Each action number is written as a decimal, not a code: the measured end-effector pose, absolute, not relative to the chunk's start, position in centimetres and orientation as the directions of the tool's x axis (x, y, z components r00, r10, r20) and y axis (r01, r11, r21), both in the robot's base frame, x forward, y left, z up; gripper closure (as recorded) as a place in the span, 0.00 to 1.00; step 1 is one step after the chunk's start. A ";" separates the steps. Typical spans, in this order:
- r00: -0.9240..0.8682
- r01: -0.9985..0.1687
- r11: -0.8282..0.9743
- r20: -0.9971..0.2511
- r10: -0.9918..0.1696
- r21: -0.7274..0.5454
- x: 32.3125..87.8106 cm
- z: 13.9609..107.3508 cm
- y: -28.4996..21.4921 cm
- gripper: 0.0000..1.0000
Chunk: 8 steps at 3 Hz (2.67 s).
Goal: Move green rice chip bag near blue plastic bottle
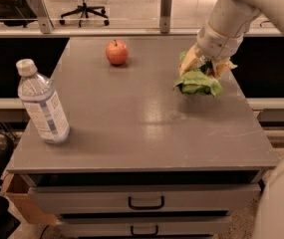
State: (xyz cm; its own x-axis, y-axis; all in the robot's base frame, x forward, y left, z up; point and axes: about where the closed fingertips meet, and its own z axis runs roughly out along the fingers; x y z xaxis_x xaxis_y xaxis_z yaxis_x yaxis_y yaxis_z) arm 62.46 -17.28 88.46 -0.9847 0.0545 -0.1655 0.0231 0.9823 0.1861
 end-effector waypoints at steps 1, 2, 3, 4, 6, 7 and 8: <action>-0.974 -0.084 0.963 -0.224 -0.025 0.256 60.6 91.5 -16.6 1.00; -0.958 -0.197 0.927 -0.262 -0.113 0.319 58.1 93.2 -15.8 1.00; -0.935 -0.297 0.885 -0.297 -0.194 0.358 55.1 94.2 -14.3 1.00; -0.887 -0.431 0.830 -0.335 -0.318 0.353 51.8 94.7 -11.0 1.00; -0.748 -0.661 0.681 -0.343 -0.568 0.315 47.1 93.9 -1.4 1.00; -0.691 -0.722 0.614 -0.338 -0.638 0.318 46.1 93.4 2.2 1.00; -0.689 -0.725 0.612 -0.340 -0.640 0.316 46.0 93.5 2.3 0.83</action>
Offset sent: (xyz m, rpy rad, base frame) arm -0.0813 0.0189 0.0710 0.2374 -0.1287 0.3384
